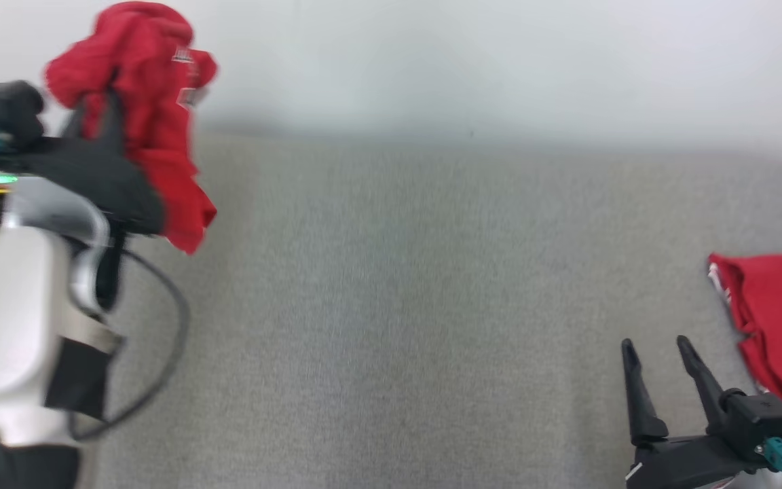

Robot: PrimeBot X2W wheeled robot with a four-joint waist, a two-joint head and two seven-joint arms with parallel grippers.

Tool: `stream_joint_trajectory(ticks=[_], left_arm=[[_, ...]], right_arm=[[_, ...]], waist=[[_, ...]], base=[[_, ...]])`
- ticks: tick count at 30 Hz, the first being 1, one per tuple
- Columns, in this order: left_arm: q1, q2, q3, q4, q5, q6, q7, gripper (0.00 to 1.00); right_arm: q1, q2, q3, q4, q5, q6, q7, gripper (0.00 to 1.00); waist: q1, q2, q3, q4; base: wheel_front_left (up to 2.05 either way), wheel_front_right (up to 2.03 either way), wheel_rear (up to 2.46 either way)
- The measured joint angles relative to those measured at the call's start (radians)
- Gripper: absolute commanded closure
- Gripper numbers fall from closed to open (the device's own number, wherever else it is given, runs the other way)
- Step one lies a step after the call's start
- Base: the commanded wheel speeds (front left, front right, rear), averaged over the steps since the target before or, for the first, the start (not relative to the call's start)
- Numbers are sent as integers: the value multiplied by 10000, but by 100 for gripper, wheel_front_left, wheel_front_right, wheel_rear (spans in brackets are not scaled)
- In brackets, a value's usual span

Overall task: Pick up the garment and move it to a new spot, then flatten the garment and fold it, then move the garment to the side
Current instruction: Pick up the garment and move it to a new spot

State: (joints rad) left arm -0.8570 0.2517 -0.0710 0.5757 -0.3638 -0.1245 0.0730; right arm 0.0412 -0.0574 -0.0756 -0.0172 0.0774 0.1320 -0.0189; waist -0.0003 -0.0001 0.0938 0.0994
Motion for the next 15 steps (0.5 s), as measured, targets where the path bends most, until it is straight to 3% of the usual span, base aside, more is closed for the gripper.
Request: stream_joint_trajectory(ticks=[7, 15], left_arm=[[1532, -1037, -1292, -2675, -326, -48, 309, 100], [3078, -1812, -2169, -3689, -993, 54, -472, 100]], right_arm=[[190, 44, -242, 98, 6, 0, 0, 0], [158, 61, 36, 15, 36, 0, 180, 0]], waist=[[-1, -1, -1154, -228], [0, -1, -1451, -1190]], base=[[0, 0, 0], [0, 0, 0]])
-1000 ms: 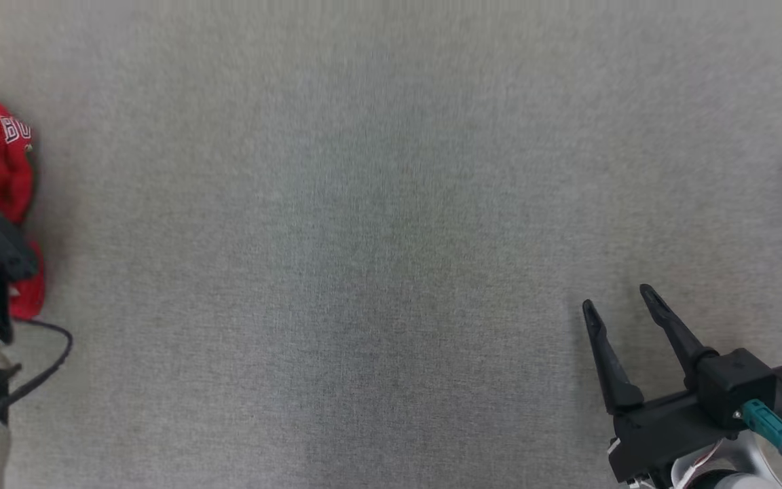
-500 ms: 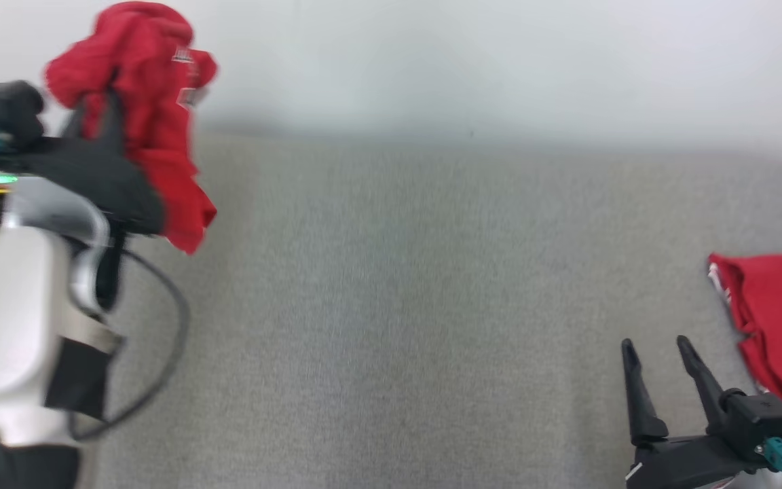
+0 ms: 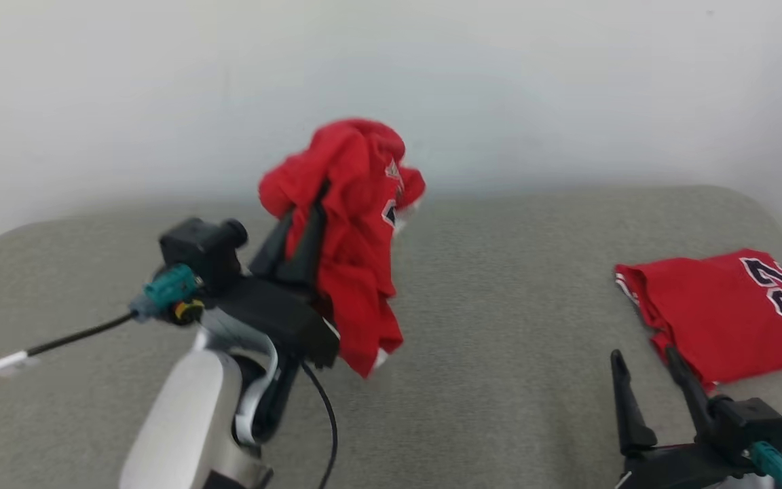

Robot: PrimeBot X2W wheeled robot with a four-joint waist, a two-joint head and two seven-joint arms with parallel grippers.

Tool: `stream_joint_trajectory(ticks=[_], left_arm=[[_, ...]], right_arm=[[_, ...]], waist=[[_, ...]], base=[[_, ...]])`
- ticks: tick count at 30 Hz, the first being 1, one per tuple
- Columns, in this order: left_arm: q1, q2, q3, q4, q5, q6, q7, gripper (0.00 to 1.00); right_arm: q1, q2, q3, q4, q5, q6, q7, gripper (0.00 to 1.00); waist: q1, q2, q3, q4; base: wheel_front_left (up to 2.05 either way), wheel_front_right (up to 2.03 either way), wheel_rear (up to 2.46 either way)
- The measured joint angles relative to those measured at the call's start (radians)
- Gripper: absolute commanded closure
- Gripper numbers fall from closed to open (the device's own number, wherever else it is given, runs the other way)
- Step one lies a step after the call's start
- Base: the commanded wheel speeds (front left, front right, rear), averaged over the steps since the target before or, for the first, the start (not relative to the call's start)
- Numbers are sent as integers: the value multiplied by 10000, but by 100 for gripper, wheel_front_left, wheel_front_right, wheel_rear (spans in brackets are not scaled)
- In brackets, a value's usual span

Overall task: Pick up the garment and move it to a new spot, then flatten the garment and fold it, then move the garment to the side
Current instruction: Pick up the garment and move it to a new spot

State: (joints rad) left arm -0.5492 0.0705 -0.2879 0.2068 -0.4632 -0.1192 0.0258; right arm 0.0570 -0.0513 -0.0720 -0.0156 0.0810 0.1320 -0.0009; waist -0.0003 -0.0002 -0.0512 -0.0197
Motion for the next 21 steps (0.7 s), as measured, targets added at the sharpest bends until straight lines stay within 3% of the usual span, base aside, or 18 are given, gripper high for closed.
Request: stream_joint_trajectory(ticks=[6, 12, 13, 14, 15, 21], left_arm=[[809, -71, -474, 1283, -205, -29, -460, 100], [998, -48, -884, 2665, 267, 6, -1641, 100], [998, -69, -993, 2857, 282, 4, -1795, 80], [999, -86, -1076, 3070, 316, 0, -1925, 28], [998, -104, -1145, 3298, 307, -2, -2006, 0], [990, -153, -1427, 4234, -25, -40, -2092, 0]], right_arm=[[-171, 6, 571, 125, 249, 0, 17, 0], [-271, 8, 878, 328, 399, 0, -12, 0], [-307, 6, 888, 345, 407, 0, -44, 0], [-335, 4, 899, 366, 410, 0, -59, 0], [-353, 4, 895, 393, 422, 0, -86, 0], [-361, 6, 920, 591, 497, 0, -111, 0]], waist=[[3, 1, 150, -991], [3, 1, 406, -1942], [4, 2, 460, -2073], [3, 2, 515, -2194], [3, 2, 576, -2304], [5, 3, 914, -2536]], base=[[0, 0, 0], [0, 0, 0], [0, 0, 0], [0, 0, 0], [0, 0, 0], [0, 0, 0]])
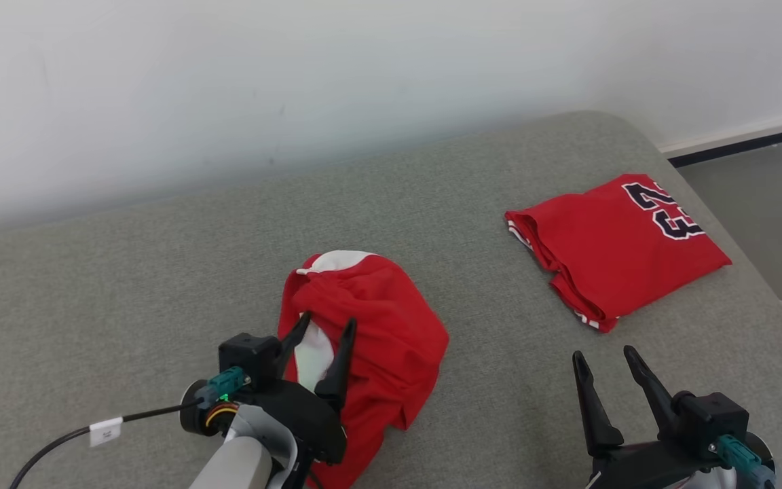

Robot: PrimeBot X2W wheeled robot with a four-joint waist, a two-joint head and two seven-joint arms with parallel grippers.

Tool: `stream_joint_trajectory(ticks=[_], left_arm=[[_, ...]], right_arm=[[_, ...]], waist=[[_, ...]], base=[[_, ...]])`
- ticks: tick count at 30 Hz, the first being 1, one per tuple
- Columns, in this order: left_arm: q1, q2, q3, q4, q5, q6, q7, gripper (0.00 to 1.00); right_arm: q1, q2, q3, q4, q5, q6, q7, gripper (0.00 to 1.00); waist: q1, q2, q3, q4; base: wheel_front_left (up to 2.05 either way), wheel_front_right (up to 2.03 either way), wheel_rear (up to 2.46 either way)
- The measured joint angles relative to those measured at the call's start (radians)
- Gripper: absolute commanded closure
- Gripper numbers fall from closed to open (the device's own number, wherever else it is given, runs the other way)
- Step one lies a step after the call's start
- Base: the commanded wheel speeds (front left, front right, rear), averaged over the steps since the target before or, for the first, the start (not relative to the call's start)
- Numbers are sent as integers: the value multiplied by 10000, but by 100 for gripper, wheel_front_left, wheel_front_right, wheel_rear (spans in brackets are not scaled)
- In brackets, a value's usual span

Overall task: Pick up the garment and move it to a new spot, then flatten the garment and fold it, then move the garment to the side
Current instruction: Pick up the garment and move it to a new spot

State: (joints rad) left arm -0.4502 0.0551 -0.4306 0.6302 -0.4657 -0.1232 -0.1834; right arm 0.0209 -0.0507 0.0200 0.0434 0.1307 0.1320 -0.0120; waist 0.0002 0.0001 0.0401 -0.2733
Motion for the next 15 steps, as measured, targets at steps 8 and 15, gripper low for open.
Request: stream_joint_trajectory(ticks=[8, 15], left_arm=[[669, 253, 98, -1104, -336, 2, -606, 0], [2874, 1204, 1603, -4341, 683, 920, -790, 0]], right_arm=[[211, 2, -357, -4, -61, 0, -13, 0], [473, 4, -779, -132, -96, 0, -31, 0]], waist=[[-1, 0, -125, 537], [-2, -1, -487, 1577]], base=[[0, 0, 0], [0, 0, 0]])
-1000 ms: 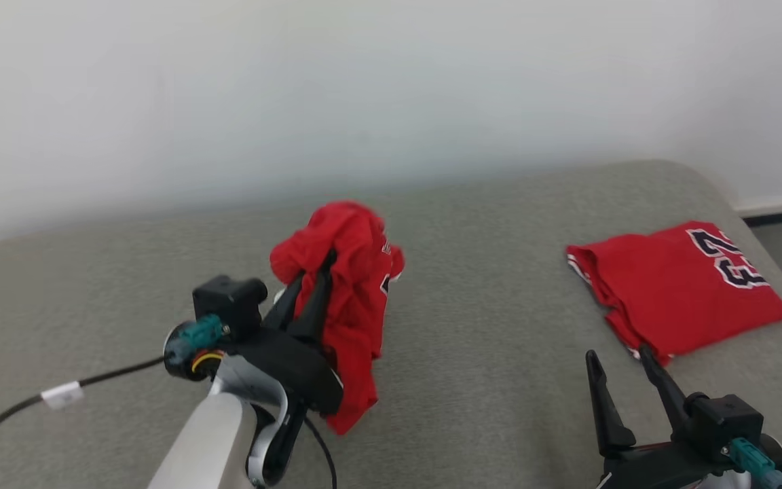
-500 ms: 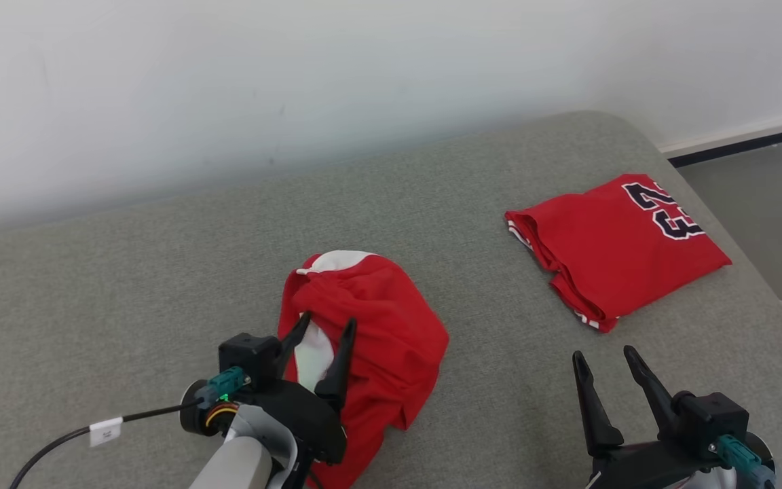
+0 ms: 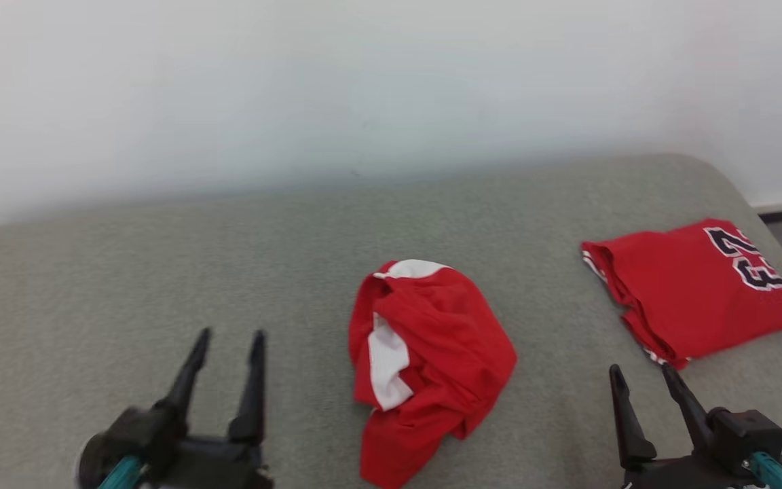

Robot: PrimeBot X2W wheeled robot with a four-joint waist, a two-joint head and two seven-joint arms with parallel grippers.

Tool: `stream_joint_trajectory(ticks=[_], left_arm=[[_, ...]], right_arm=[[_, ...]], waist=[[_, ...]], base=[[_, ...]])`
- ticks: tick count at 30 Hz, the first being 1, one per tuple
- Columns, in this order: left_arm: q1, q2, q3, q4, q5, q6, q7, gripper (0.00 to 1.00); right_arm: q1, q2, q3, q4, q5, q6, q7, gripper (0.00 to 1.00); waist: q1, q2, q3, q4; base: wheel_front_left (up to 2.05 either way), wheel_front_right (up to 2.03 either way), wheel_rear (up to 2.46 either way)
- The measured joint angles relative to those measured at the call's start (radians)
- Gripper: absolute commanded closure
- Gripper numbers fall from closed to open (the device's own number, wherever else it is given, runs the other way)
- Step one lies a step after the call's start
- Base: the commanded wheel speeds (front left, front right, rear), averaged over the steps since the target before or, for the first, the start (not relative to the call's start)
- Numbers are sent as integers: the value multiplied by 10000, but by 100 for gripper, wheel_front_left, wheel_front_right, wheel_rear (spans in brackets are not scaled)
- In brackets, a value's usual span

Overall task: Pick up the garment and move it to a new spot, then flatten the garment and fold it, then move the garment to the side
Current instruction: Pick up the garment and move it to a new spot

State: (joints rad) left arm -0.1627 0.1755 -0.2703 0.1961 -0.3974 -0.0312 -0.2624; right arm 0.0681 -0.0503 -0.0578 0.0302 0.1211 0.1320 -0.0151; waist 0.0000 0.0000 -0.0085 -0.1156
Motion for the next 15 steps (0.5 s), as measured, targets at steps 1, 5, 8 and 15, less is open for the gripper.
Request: stream_joint_trajectory(ticks=[1, 5, 8, 15], left_arm=[[374, 15, 299, -445, 194, 119, -4, 0], [1693, 58, 926, -1425, 849, 577, -4, 0], [2454, 148, 1254, -1641, 1091, 759, -4, 0], [3426, 366, 1733, -1450, 1206, 746, -4, 0]], right_arm=[[37, -10, -8, 23, 21, 0, -40, 0], [260, -2, 23, 232, -48, 0, -205, 0], [368, -2, 73, 385, -123, 0, -399, 0], [710, -92, 374, 899, -535, 0, -934, 0]], waist=[[0, 0, -49, 141], [0, 0, -261, 693], [0, 0, -454, 1078], [-1, -1, -943, 1726]], base=[[0, 0, 0], [0, 0, 0], [0, 0, 0], [0, 0, 0]])
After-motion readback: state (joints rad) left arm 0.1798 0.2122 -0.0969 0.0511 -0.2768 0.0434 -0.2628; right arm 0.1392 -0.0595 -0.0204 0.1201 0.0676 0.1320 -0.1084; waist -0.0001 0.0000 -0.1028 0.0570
